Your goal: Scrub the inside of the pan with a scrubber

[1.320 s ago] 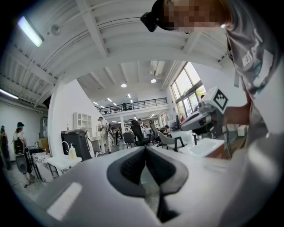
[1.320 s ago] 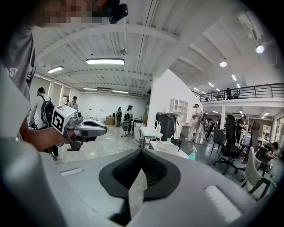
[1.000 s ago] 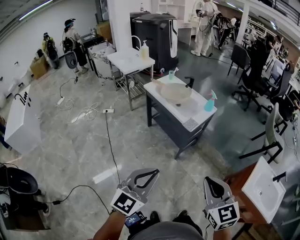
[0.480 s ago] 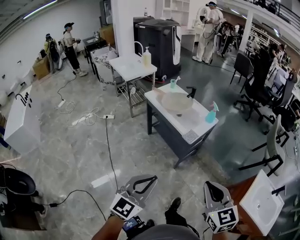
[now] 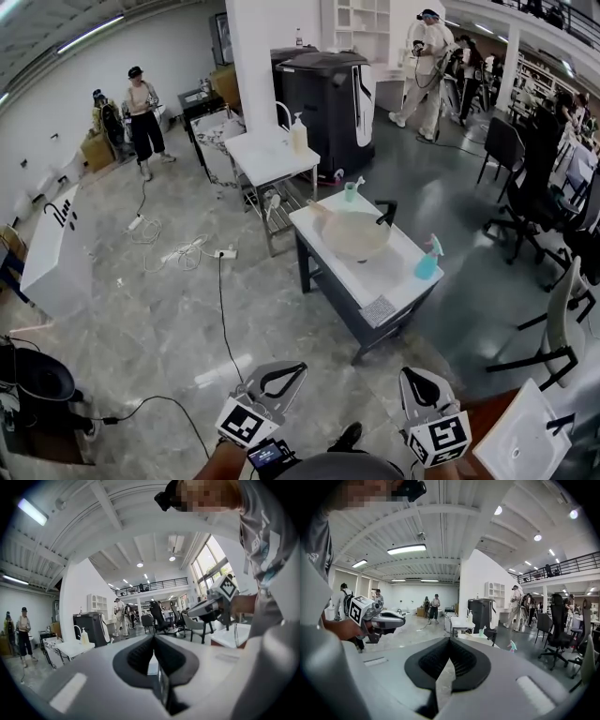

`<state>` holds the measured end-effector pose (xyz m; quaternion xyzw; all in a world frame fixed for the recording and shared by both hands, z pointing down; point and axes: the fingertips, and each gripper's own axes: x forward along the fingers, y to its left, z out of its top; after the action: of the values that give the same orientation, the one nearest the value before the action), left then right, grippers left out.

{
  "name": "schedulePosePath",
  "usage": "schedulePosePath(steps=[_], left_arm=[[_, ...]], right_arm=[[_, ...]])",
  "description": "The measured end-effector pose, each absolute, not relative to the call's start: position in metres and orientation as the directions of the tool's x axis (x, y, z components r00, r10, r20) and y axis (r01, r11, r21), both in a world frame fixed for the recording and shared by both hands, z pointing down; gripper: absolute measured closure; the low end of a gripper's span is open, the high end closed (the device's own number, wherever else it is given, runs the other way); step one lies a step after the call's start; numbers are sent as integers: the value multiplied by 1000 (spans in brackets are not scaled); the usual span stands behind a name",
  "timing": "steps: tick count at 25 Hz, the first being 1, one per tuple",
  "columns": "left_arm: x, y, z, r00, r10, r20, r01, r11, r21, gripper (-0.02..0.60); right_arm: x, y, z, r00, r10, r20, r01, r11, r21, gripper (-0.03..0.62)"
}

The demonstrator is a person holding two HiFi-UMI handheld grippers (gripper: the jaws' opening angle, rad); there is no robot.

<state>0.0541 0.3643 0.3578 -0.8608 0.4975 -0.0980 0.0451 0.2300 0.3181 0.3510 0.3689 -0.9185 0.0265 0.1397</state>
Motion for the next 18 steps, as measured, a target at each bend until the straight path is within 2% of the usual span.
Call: schedulePosePath(steps=[18], left_arm=[[96,215,358,442,-886,139,-872,-460,-166,580]], right_arm=[[252,160,380,-749,-597,289,-627,779,-16,592]])
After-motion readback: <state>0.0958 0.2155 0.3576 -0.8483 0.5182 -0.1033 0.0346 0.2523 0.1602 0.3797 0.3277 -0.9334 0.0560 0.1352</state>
